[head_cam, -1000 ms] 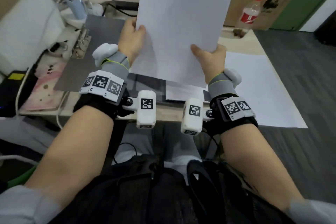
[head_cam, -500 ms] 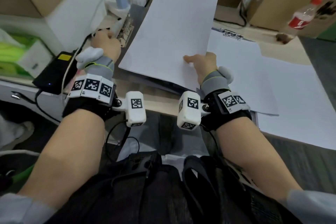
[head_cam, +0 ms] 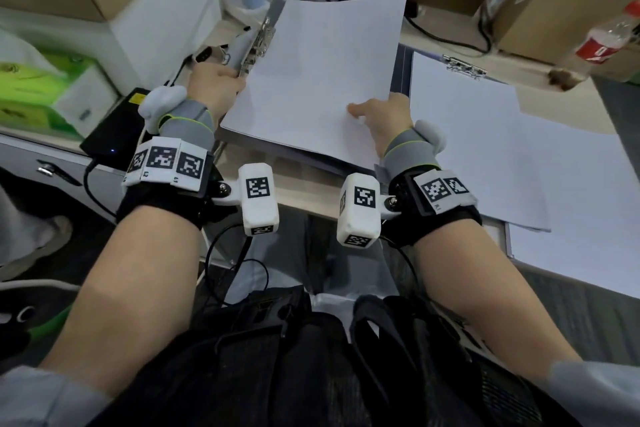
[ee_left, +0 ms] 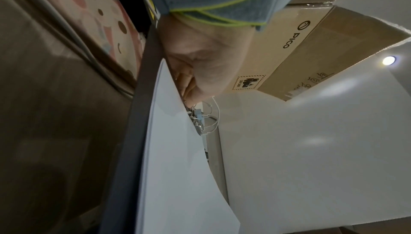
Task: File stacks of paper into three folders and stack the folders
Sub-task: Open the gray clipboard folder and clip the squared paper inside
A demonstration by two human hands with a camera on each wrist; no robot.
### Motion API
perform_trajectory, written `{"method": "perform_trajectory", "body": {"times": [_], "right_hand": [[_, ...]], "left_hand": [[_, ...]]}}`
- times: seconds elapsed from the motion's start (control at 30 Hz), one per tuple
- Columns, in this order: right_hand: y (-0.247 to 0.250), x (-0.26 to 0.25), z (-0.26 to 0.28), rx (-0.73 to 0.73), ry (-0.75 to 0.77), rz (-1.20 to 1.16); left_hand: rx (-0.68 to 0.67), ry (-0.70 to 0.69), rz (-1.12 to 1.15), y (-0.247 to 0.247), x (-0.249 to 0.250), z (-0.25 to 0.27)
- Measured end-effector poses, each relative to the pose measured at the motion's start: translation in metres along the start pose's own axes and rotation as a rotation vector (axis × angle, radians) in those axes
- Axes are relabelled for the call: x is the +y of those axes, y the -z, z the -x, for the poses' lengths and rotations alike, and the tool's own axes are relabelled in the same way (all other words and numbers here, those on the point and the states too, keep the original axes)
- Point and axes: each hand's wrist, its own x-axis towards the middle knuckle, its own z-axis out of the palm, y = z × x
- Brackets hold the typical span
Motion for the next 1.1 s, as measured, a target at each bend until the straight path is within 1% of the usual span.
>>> {"method": "perform_trajectory", "body": {"times": [0.13, 0.3, 0.4, 0.6, 0.7, 0.87, 0.93, 1.0, 1.1], "right_hand": [[-0.002, 0.001, 0.000, 0.014, 0.007, 0.051], [-0.005, 0.001, 0.001, 0.031, 0.001, 0.089], [-0.004, 0.000, 0.000, 0.030, 0.006, 0.122], [-0.005, -0.003, 0.002, 0.002, 0.029, 0.227], [-0.001, -0.006, 0.000, -0.010, 0.064, 0.345], [0.003, -0.019, -0.001, -0.021, 0.097, 0.662], [0.004, -0.024, -0.005, -0.016, 0.108, 0.770], [0.005, -0.029, -0.007, -0.068, 0.109, 0.813], [0.002, -0.034, -0.012, -0.149, 0.120, 0.838]], "left_hand": [[-0.034, 0.013, 0.019, -0.001, 0.000, 0.005], [0.012, -0.030, -0.102, -0.004, -0.001, 0.004], [0.046, -0.018, -0.156, -0.004, -0.001, 0.003], [0.020, 0.006, -0.201, -0.005, 0.003, 0.004], [-0.015, 0.026, -0.221, -0.004, 0.005, -0.002], [-0.053, 0.028, -0.245, -0.003, 0.019, -0.015], [-0.070, 0.057, -0.217, -0.003, 0.025, -0.023], [-0.078, 0.061, -0.194, -0.004, 0.029, -0.029], [-0.074, 0.046, -0.251, -0.008, 0.036, -0.039]]}}
